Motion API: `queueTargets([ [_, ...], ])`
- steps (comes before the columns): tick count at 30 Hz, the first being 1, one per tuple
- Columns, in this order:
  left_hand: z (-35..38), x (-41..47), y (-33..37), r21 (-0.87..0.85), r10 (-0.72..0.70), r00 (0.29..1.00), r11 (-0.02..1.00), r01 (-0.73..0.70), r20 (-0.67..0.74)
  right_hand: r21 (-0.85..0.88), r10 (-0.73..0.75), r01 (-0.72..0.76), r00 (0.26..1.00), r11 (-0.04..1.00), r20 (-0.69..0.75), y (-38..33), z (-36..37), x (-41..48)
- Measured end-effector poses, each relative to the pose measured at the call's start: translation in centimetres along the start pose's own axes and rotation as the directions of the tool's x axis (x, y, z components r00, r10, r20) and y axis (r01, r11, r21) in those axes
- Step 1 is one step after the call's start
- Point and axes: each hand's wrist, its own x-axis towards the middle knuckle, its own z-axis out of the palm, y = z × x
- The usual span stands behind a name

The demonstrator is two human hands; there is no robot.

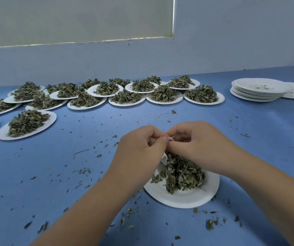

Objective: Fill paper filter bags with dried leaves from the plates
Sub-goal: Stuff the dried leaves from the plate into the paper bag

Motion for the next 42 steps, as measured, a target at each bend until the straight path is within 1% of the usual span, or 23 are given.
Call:
queueTargets([
  [2,-0.2,0.1,-0.1,0.011,-0.021,1.0,1.0,0.021,-0.022,0.029,-0.002,0.001,1.0,1.0,0.013,0.1,-0.7,-0.5],
  [4,-0.4,0.2,-0.2,0.001,-0.046,0.998,0.999,0.046,-0.048,0.031,-0.004,0.005,1.0,1.0,-0.029,0.2,-1.3,-1.2],
  [6,-0.4,0.3,-0.3,-0.017,-0.071,0.995,0.997,0.07,-0.067,-0.067,-0.035,0.033,0.999,0.997,-0.034,0.3,-1.5,-2.3],
  [10,-0.2,0.5,-0.2,-0.041,-0.108,0.991,0.994,0.105,-0.082,-0.267,-0.077,0.091,0.995,0.959,0.063,0.3,-0.3,-3.2],
  [12,-0.1,0.5,-0.2,-0.065,-0.13,0.988,0.99,0.125,-0.081,-0.333,-0.111,0.122,0.992,0.935,0.054,0.5,0.4,-2.8],
  [14,0.0,0.5,-0.1,-0.064,-0.132,0.988,0.99,0.127,-0.08,-0.352,-0.151,0.144,0.988,0.925,0.008,0.6,0.8,-2.5],
  [18,-0.1,0.3,-0.2,-0.017,-0.091,0.993,0.996,0.09,-0.078,-0.309,-0.189,0.151,0.977,0.939,-0.098,0.8,0.3,-2.4],
  [22,-0.1,0.2,-0.2,0.016,-0.053,0.996,0.998,0.055,-0.076,-0.215,-0.202,0.165,0.966,0.963,-0.164,0.4,0.0,-2.6],
  [26,0.0,0.1,-0.1,-0.028,-0.037,0.998,0.999,0.036,-0.046,-0.11,-0.165,0.14,0.949,0.984,-0.268,0.0,0.4,-2.7],
  [28,0.1,0.0,0.0,-0.052,-0.038,0.999,0.998,0.036,-0.026,-0.111,-0.156,0.128,0.942,0.986,-0.296,-0.2,0.6,-2.4],
  [32,0.4,0.1,0.0,-0.083,-0.058,0.998,0.995,0.056,-0.022,-0.159,-0.15,0.11,0.953,0.981,-0.263,-0.4,0.6,-1.9],
  [37,0.1,0.4,-0.2,-0.076,-0.051,0.995,0.996,0.045,-0.083,-0.042,-0.138,0.133,0.981,0.99,-0.139,-0.2,-0.3,-2.2],
  [39,0.0,0.4,-0.2,-0.082,-0.055,0.994,0.996,0.047,-0.091,-0.032,-0.138,0.135,0.978,0.99,-0.157,-0.2,-0.2,-2.2],
  [42,0.1,0.4,-0.2,-0.098,-0.072,0.994,0.993,0.064,-0.085,0.041,-0.1,0.114,0.962,0.993,-0.255,-0.3,0.3,-2.0],
])
